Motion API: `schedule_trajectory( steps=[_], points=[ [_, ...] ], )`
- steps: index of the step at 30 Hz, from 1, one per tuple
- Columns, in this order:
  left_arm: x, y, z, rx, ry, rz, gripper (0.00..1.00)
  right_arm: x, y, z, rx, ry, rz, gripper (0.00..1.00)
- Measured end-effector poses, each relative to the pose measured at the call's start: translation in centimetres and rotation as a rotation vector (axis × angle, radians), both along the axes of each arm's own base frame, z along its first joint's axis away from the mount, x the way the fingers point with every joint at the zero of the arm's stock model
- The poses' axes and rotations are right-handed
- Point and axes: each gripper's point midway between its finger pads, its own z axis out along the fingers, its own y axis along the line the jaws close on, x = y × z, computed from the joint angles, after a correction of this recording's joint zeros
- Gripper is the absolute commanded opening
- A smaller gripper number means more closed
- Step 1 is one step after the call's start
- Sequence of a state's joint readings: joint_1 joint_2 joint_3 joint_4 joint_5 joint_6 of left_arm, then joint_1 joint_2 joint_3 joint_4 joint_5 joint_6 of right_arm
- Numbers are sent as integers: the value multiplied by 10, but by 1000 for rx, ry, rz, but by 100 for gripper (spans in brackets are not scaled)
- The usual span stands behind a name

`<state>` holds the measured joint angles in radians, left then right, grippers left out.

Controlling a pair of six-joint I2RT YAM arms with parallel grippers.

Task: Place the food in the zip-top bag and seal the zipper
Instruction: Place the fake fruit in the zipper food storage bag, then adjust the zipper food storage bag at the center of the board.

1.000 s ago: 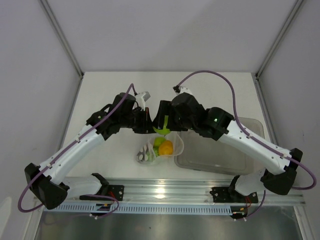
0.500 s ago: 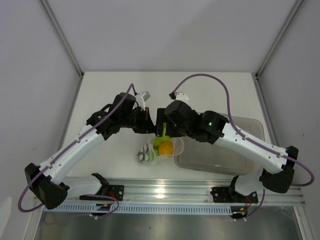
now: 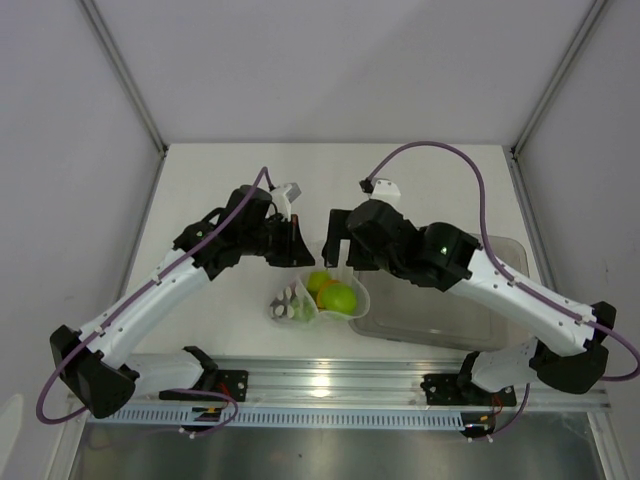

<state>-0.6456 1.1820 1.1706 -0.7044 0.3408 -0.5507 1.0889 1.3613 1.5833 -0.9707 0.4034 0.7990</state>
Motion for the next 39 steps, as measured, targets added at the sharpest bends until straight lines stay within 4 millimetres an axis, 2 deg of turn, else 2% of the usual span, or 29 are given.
schedule_trajectory(
  steps=[4, 8, 12, 13, 17, 21, 27, 33, 39],
  points=[
    [0, 0, 0, 0, 0, -1, 1, 2, -12, 9, 24, -15, -49, 99],
    [0, 0, 0, 0, 0, -1, 1, 4, -37, 11, 59, -5, -91, 96],
    [0, 0, 0, -2, 1, -2, 1, -5, -48, 5, 67, 7, -76, 71],
    [0, 0, 0, -2, 1, -3, 1, -9, -47, 1, 61, 13, -63, 60],
    [0, 0, 0, -2, 1, -3, 1, -25, -39, -31, 8, 63, -5, 47],
    [0, -1, 1, -4, -1, -3, 1, -35, -36, -57, -44, 101, 25, 45],
    [0, -1, 1, -6, -4, -3, 1, -38, -36, -65, -49, 115, 17, 44],
    [0, -1, 1, -7, -4, -3, 1, -42, -44, -90, -99, 149, 8, 47],
    [0, -1, 1, -7, -4, -3, 1, -40, -51, -101, -113, 162, -12, 49]
  ],
)
